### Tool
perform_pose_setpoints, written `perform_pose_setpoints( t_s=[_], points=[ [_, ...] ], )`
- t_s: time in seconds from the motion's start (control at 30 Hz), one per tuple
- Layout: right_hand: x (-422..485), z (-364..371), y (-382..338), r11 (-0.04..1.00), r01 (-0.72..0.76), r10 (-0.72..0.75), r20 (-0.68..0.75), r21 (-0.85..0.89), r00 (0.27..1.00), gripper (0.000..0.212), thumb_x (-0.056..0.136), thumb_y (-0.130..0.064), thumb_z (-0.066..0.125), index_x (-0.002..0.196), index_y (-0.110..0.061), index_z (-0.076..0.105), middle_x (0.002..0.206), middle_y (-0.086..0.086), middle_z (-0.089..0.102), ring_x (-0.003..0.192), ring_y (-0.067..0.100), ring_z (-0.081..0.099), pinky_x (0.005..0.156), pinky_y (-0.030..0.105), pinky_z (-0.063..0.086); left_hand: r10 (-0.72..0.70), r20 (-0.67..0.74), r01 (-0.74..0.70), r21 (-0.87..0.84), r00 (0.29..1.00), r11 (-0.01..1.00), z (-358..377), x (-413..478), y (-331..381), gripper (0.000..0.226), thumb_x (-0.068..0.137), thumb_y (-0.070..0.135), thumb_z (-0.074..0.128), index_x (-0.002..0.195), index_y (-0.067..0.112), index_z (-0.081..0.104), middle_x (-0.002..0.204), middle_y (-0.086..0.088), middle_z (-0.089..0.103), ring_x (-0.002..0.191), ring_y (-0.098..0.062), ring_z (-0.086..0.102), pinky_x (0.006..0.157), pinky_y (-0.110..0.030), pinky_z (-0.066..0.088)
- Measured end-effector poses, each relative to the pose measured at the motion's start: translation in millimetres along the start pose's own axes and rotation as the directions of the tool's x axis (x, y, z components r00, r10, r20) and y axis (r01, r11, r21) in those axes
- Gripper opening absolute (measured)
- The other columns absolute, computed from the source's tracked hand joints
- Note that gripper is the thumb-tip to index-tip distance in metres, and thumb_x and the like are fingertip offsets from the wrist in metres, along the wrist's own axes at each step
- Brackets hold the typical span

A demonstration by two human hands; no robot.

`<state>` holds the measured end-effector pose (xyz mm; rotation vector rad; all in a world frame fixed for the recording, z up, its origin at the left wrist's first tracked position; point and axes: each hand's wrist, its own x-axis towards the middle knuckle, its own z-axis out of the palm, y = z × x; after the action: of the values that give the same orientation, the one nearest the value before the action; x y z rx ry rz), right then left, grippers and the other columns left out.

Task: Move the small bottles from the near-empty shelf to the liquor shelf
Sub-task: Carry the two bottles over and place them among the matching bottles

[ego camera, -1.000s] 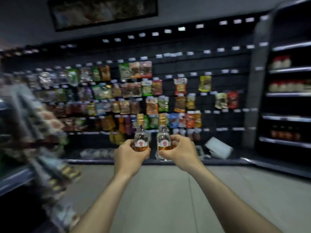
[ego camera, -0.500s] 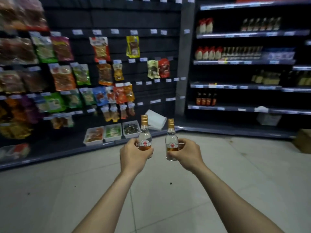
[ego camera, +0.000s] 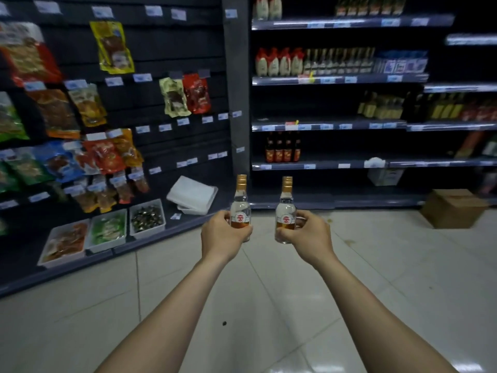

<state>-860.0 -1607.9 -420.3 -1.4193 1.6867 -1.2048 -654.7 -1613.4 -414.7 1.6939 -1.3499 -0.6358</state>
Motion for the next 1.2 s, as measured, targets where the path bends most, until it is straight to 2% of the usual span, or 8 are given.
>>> perform_pose_setpoints(
  t_s=[0.23, 0.37, 0.57, 0.73, 0.87, 1.0, 1.13, 1.2],
  points=[
    [202, -96, 42, 0.999, 0.029, -0.029, 0.004, -0.02, 1.0, 0.043, 0.064, -0.017, 0.092, 0.089, -0.039, 0.065, 0.079, -0.019, 0.075, 0.073, -0.011, 0.068, 0.055, 0.005, 0.047, 0.004, 0.029, -0.002, -0.083, 1.0, 0.997, 172, 120, 101, 0.037, 0.058, 0.042, 0.091, 0.074, 0.038, 0.057, 0.072, 0.021, 0.067, 0.062, 0.011, 0.061, 0.053, -0.013, 0.046],
    [302, -148, 54, 0.998, 0.053, -0.053, -0.005, -0.03, 0.999, 0.043, 0.066, -0.019, 0.092, 0.081, -0.045, 0.062, 0.072, -0.03, 0.071, 0.075, -0.017, 0.065, 0.054, 0.005, 0.047, 0.049, 0.044, -0.045, -0.094, 0.998, 0.995, 252, 180, 156, 0.036, 0.06, 0.039, 0.091, 0.073, 0.038, 0.058, 0.07, 0.021, 0.065, 0.068, 0.02, 0.057, 0.045, -0.005, 0.04],
    [457, -199, 82, 0.995, 0.104, -0.104, -0.024, -0.005, 0.994, 0.037, 0.067, -0.018, 0.091, 0.086, -0.038, 0.067, 0.075, -0.029, 0.073, 0.072, -0.011, 0.068, 0.057, 0.005, 0.047, 0.098, 0.051, -0.091, -0.117, 0.994, 0.989, 367, 283, 220, 0.03, 0.061, 0.038, 0.089, 0.08, 0.035, 0.066, 0.071, 0.019, 0.071, 0.065, 0.011, 0.063, 0.057, -0.015, 0.051],
    [605, -224, 109, 0.988, 0.153, -0.153, -0.029, 0.012, 0.988, 0.04, 0.068, -0.018, 0.092, 0.084, -0.042, 0.064, 0.079, -0.034, 0.071, 0.074, -0.011, 0.069, 0.058, 0.005, 0.048, 0.148, 0.025, -0.143, -0.145, 0.989, 0.979, 469, 389, 265, 0.033, 0.058, 0.04, 0.09, 0.078, 0.037, 0.064, 0.069, 0.019, 0.07, 0.065, 0.01, 0.064, 0.05, -0.009, 0.046],
    [723, -245, 114, 0.98, 0.196, -0.197, -0.023, -0.013, 0.98, 0.044, 0.068, -0.019, 0.093, 0.085, -0.045, 0.062, 0.08, -0.038, 0.069, 0.074, -0.013, 0.068, 0.058, 0.004, 0.048, 0.166, 0.021, -0.163, -0.109, 0.986, 0.981, 541, 476, 309, 0.035, 0.06, 0.043, 0.089, 0.082, 0.038, 0.063, 0.075, 0.017, 0.07, 0.069, 0.003, 0.065, 0.058, -0.017, 0.053],
    [825, -267, 113, 0.977, 0.211, -0.211, -0.028, -0.015, 0.977, 0.039, 0.068, -0.021, 0.093, 0.084, -0.042, 0.063, 0.077, -0.038, 0.069, 0.073, -0.014, 0.067, 0.056, 0.003, 0.046, 0.173, -0.015, -0.173, -0.093, 0.985, 0.98, 592, 551, 360, 0.033, 0.059, 0.043, 0.089, 0.078, 0.036, 0.063, 0.064, 0.02, 0.066, 0.065, 0.015, 0.06, 0.049, -0.006, 0.042],
    [914, -285, 113, 0.97, 0.245, -0.245, -0.042, -0.014, 0.969, 0.039, 0.068, -0.024, 0.093, 0.092, -0.04, 0.067, 0.077, -0.025, 0.074, 0.074, -0.011, 0.068, 0.06, 0.005, 0.047, 0.182, -0.037, -0.185, -0.068, 0.983, 0.98, 636, 621, 397, 0.036, 0.062, 0.042, 0.09, 0.088, 0.028, 0.069, 0.075, 0.014, 0.072, 0.071, 0.002, 0.066, 0.065, -0.025, 0.057],
    [961, -292, 116, 0.96, 0.279, -0.279, -0.037, -0.015, 0.959, 0.041, 0.067, -0.022, 0.093, 0.086, -0.043, 0.064, 0.076, -0.027, 0.074, 0.074, -0.011, 0.069, 0.06, 0.005, 0.047, 0.199, -0.061, -0.203, -0.057, 0.978, 0.978, 661, 658, 411, 0.036, 0.063, 0.043, 0.09, 0.089, 0.028, 0.07, 0.076, 0.013, 0.072, 0.073, 0.0, 0.066, 0.065, -0.024, 0.055]
  ],
)
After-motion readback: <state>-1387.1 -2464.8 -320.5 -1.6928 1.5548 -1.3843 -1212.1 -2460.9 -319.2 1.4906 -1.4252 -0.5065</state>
